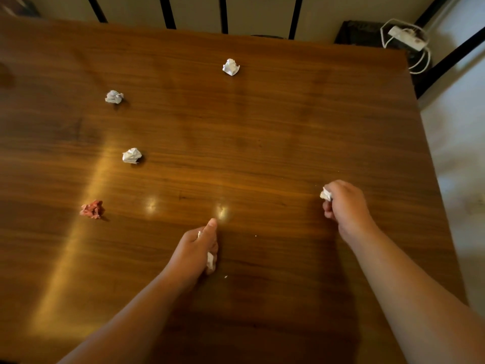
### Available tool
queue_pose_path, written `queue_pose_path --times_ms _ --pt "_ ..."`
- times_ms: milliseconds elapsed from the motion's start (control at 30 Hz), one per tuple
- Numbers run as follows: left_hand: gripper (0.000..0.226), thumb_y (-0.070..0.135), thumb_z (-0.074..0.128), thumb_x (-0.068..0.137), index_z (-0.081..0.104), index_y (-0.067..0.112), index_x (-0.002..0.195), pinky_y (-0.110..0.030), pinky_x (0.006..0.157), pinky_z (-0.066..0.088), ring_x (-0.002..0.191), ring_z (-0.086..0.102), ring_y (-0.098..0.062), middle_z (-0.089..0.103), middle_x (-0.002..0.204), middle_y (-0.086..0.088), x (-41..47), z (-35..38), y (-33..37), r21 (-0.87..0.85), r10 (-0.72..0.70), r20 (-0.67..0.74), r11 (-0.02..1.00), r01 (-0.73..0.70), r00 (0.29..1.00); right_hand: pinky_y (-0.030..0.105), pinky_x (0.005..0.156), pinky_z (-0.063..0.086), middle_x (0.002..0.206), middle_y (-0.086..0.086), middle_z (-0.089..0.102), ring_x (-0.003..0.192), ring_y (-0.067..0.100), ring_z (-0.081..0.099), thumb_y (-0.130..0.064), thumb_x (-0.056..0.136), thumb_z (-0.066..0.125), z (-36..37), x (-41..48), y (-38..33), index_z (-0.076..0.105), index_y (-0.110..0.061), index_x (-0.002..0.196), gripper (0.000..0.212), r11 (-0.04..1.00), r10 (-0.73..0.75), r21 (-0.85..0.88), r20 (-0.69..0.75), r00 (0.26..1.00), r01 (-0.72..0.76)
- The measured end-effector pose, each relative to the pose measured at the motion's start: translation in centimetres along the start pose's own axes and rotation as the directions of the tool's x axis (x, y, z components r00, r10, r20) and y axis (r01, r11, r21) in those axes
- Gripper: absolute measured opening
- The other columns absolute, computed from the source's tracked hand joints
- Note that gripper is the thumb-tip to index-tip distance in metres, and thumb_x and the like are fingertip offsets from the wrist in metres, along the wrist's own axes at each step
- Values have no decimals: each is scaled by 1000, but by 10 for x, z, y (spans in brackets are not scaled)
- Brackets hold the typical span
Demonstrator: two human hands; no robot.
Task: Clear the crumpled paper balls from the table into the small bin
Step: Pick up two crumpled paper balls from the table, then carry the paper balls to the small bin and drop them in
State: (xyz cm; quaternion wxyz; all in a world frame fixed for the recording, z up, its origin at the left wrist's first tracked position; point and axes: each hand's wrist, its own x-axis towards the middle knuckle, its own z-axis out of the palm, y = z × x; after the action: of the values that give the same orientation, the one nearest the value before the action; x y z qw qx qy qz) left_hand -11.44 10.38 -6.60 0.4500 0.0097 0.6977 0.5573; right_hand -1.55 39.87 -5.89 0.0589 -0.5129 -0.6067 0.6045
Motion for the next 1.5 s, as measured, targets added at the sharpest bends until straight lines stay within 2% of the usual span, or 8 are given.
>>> queue_pose_path --times_ms 133,200,333,667,833,1100,1300,1500 --pt "67 72 32 87 37 15 51 -26 40 29 42 34 -15 37 50 0 -26 3 -18 -218 -195 96 953 212 976 23 41 34 55 -3 47 49 10 47 -32 92 54 4 -69 31 54 -20 65 29 846 299 399 194 934 -353" --pt "59 62 39 90 39 16 54 -27 40 33 41 38 -16 39 52 -2 -41 5 -24 -267 -255 152 920 288 955 24 40 40 56 -1 54 50 12 53 -30 92 57 3 -105 46 56 -17 74 22 753 382 468 262 886 -463" --pt "30 42 55 91 52 14 78 -22 37 36 45 46 -11 56 66 -4 -78 7 -37 -338 -290 231 871 356 929 21 37 44 68 5 60 51 12 59 -19 94 56 -1 -168 69 60 -9 91 11 679 468 451 342 815 -579" --pt "34 41 57 88 62 13 69 -23 40 36 51 44 -12 52 66 -3 -168 10 -65 -709 -219 300 600 370 929 31 45 52 71 12 67 59 21 65 -35 93 53 -21 -261 105 69 -4 85 36 604 514 412 453 729 -682" --pt "36 40 57 87 61 11 66 -23 39 38 50 48 -12 54 66 -4 -236 19 -87 -824 -171 197 505 257 965 32 49 56 75 14 70 64 23 69 -34 94 51 -27 -294 117 73 -4 77 40 689 408 366 518 752 -626" --pt "25 33 61 84 61 14 67 -20 39 41 48 52 -11 55 64 -2 -360 27 -164 -932 -173 -80 363 -12 982 32 50 56 74 15 71 66 23 70 -30 95 51 -27 -369 142 67 -3 92 32 816 381 114 630 677 -566" --pt "24 30 62 77 59 13 60 -21 36 42 45 53 -12 55 60 -2 -446 4 -236 -940 -320 -304 255 -228 897 34 52 56 76 16 72 66 24 70 -27 94 53 22 -425 160 68 -2 92 30 865 434 -145 696 572 -480" --pt "30 29 58 86 57 12 60 -18 38 41 43 54 -12 57 56 -3 -528 -23 -311 -899 -442 -403 28 -437 801 35 58 58 81 17 73 72 26 72 -29 93 56 123 -489 181 72 -3 90 31 862 505 -395 726 467 -318"
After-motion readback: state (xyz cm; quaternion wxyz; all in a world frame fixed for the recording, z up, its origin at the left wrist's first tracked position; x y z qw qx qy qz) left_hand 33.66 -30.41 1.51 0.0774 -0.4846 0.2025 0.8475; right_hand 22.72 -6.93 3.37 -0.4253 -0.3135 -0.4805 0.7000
